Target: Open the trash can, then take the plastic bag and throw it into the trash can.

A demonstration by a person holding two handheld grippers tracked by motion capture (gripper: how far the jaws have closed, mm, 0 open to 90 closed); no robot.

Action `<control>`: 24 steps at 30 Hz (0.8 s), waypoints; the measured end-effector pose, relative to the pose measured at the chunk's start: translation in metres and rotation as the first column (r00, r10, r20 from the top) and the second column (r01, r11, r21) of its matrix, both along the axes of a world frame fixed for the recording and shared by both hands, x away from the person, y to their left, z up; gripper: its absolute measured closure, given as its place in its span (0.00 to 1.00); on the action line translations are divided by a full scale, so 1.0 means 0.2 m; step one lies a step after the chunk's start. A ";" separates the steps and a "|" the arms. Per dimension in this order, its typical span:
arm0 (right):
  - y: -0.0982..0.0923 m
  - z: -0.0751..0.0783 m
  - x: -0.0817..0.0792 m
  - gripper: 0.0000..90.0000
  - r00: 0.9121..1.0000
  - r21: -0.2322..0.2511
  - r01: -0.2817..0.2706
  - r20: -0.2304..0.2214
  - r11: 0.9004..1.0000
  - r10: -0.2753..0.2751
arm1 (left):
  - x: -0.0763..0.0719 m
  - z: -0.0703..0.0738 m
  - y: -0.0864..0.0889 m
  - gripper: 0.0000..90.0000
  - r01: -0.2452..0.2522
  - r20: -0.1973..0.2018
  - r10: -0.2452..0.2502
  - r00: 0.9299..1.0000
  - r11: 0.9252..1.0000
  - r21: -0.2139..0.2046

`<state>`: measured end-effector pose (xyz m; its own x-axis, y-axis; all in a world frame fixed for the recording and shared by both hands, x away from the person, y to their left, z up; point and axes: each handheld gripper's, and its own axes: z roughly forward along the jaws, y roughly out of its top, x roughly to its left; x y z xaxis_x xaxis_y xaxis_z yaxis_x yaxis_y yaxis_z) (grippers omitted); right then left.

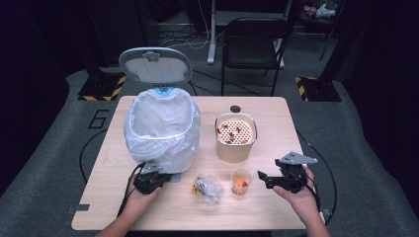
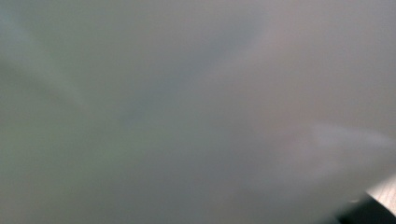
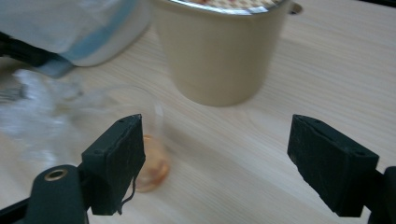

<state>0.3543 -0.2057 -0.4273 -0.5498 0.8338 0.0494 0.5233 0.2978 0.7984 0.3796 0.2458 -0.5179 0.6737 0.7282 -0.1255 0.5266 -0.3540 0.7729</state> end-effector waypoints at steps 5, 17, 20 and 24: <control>0.16 0.10 -0.08 0.22 0.993 0.033 -0.112 0.033 0.993 0.111 | 0.00 0.00 -0.01 1.00 -0.013 -0.017 0.012 1.000 1.000 -0.012; 0.57 0.06 -0.22 0.27 0.950 0.039 -0.311 0.039 0.950 0.309 | 0.00 0.00 0.00 1.00 0.005 0.001 -0.005 1.000 1.000 0.008; 0.63 0.00 -0.19 0.28 0.945 0.021 -0.326 0.015 0.945 0.326 | 0.01 0.00 0.01 1.00 0.008 0.003 -0.008 1.000 1.000 0.017; 0.69 -0.04 -0.17 0.29 0.943 0.043 -0.332 -0.014 0.942 0.333 | 0.00 0.00 0.00 1.00 0.009 0.001 -0.009 1.000 1.000 0.008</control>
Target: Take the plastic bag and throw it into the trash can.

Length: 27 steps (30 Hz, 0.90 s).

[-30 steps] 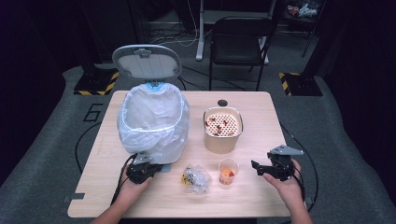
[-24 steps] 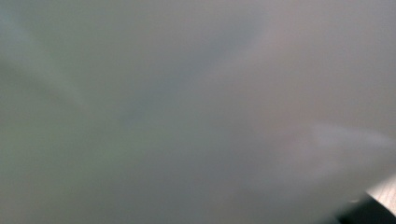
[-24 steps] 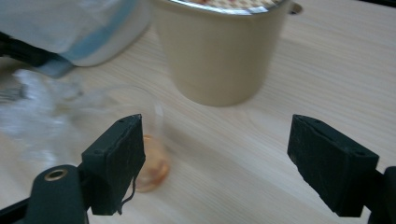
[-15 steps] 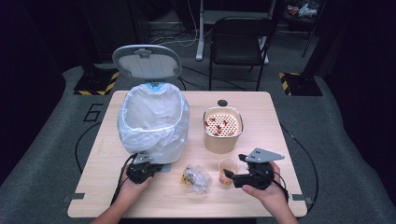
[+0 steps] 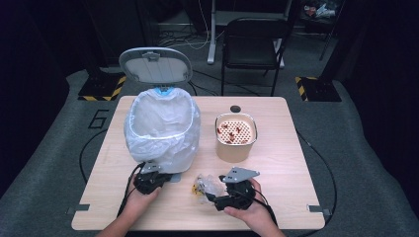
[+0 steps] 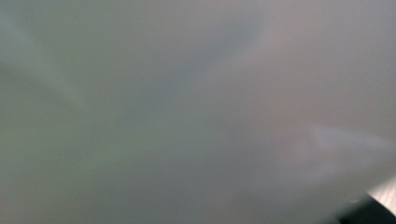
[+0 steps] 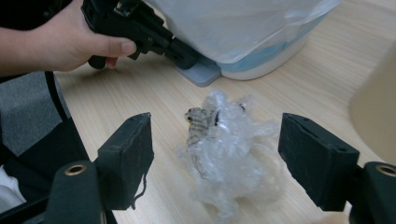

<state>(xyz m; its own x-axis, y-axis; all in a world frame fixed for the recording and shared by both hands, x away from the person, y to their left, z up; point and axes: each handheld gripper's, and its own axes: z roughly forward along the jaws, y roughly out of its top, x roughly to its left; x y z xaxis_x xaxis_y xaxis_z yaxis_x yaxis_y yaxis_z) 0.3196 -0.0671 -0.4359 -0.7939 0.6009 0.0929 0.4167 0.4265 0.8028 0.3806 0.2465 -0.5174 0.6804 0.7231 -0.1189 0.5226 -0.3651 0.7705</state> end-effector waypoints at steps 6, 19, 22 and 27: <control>0.10 -0.07 0.03 0.38 1.000 -0.073 0.017 0.005 0.997 -0.017 | -0.01 0.00 -0.01 1.00 -0.022 -0.019 0.022 1.000 1.000 -0.019; 0.14 -0.19 0.06 0.84 0.999 -0.140 0.038 -0.033 0.989 -0.043 | -0.01 0.00 -0.01 1.00 -0.021 -0.019 0.021 1.000 1.000 -0.019; 0.12 -0.12 0.05 0.86 0.999 -0.109 0.031 -0.036 0.994 -0.035 | -0.01 0.00 -0.01 1.00 -0.022 -0.019 0.021 1.000 1.000 -0.020; 0.08 0.01 0.04 0.87 0.999 -0.048 0.002 -0.043 0.999 -0.004 | 0.00 0.00 0.00 1.00 -0.006 -0.003 0.006 1.000 1.000 -0.002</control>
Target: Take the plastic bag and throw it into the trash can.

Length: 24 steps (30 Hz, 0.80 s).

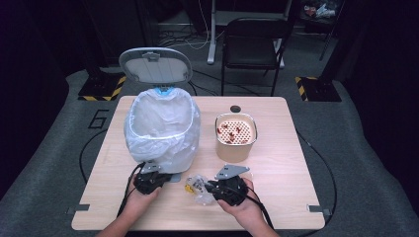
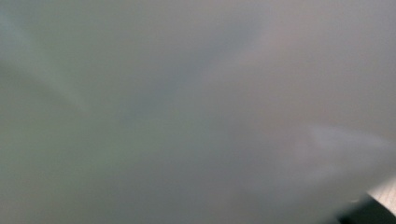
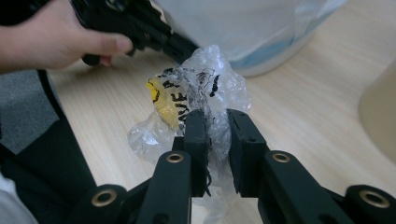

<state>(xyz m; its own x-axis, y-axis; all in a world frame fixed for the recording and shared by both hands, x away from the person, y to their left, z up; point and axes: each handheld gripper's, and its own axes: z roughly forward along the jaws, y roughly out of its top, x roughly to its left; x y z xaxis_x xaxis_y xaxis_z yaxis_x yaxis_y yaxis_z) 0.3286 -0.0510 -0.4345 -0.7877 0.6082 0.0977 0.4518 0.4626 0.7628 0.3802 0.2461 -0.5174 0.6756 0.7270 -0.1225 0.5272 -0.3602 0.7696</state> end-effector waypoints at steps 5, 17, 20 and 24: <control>-0.06 0.15 0.01 0.88 1.000 0.043 -0.024 0.020 0.999 0.023 | -0.01 0.00 -0.01 1.00 -0.019 -0.016 0.019 1.000 1.000 -0.018; -0.22 0.52 0.14 0.88 0.999 0.141 0.000 0.049 0.990 -0.007 | -0.01 0.00 -0.01 1.00 -0.020 -0.017 0.020 1.000 1.000 -0.017; -0.24 0.60 0.18 0.88 0.998 0.161 -0.005 0.064 0.987 -0.006 | -0.01 0.00 -0.01 1.00 -0.021 -0.017 0.020 1.000 1.000 -0.017; -0.25 0.69 0.21 0.88 0.996 0.169 -0.011 0.087 0.986 -0.003 | -0.01 0.00 -0.01 1.00 -0.021 -0.017 0.020 1.000 1.000 -0.018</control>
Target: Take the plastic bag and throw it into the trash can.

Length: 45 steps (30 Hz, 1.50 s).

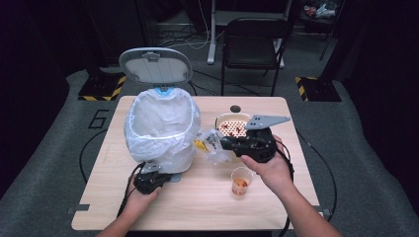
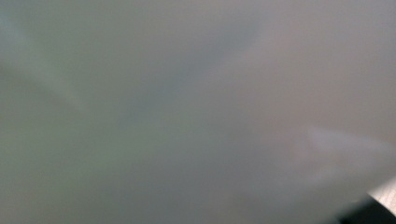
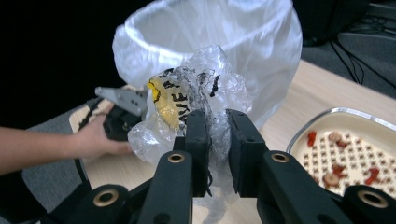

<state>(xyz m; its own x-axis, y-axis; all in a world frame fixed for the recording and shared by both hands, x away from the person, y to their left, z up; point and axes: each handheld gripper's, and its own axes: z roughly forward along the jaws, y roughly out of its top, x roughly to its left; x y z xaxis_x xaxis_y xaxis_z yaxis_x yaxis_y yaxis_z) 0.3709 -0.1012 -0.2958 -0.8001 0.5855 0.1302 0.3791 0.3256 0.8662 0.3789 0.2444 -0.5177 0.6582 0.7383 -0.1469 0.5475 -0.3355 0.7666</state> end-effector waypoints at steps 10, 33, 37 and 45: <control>0.04 0.18 0.10 0.88 1.000 0.022 -0.010 0.026 1.000 0.010 | 0.00 0.00 0.00 1.00 -0.003 0.001 0.003 1.000 1.000 0.007; 0.46 0.26 0.35 0.89 0.992 0.041 -0.094 0.083 0.995 0.090 | 0.00 0.00 0.00 1.00 -0.019 0.007 0.019 1.000 1.000 -0.016; 0.52 0.25 0.39 0.89 0.992 0.054 -0.100 0.081 0.993 0.096 | 0.00 0.00 0.00 1.00 -0.017 0.008 0.017 1.000 1.000 -0.014; 0.66 0.22 0.45 0.89 0.990 0.049 -0.107 0.100 0.993 0.102 | 0.00 0.00 0.00 1.00 -0.012 0.008 0.012 1.000 1.000 -0.012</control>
